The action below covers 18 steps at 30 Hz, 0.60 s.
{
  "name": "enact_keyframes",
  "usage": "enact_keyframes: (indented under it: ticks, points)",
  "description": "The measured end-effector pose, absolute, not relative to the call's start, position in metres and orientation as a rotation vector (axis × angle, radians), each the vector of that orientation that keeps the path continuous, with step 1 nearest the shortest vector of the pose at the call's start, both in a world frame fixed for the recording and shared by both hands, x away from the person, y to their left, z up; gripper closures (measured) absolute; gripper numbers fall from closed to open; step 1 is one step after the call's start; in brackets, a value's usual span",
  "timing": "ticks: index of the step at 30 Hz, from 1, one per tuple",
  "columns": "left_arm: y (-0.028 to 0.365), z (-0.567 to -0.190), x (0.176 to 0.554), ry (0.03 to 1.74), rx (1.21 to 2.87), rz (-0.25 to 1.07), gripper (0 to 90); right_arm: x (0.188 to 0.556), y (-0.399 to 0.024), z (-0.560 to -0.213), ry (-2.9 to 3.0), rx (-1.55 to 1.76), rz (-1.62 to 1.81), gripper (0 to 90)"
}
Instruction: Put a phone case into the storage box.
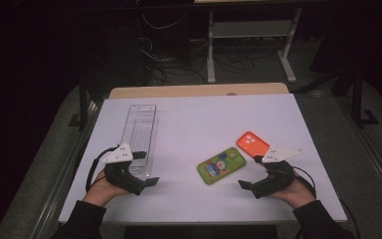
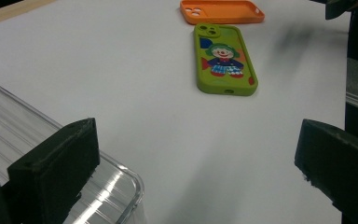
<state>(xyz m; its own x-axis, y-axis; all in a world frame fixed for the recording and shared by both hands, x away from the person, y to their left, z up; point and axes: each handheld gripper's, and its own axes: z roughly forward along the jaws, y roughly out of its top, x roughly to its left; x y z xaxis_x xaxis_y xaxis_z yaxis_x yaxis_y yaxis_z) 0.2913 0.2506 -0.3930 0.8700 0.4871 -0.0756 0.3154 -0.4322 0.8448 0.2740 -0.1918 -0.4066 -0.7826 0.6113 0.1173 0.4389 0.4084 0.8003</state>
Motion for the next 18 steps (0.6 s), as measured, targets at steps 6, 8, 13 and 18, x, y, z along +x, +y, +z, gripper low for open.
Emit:
enact_keyframes:
  ticks: [6, 8, 13, 18]
  points:
    - [0.2485, -0.3920, 0.2928, 0.585, 2.048, 0.211, 0.0, 0.2731, -0.1916, -0.4059, 2.478, 0.943, 1.295, 0.0]
    - [0.2475, -0.3912, 0.2935, 0.571, 2.050, 0.211, 0.0, 0.2724, -0.1915, -0.4037, 2.480, 0.948, 1.282, 0.0]
    - [0.2461, -0.3903, 0.2944, 0.566, 2.048, 0.195, 0.0, 0.2726, -0.1908, -0.4017, 2.484, 0.952, 1.266, 0.0]
    - [0.2437, -0.3900, 0.2966, 0.554, 2.048, 0.206, 0.0, 0.2784, -0.1906, -0.4035, 2.493, 0.998, 1.244, 0.0]
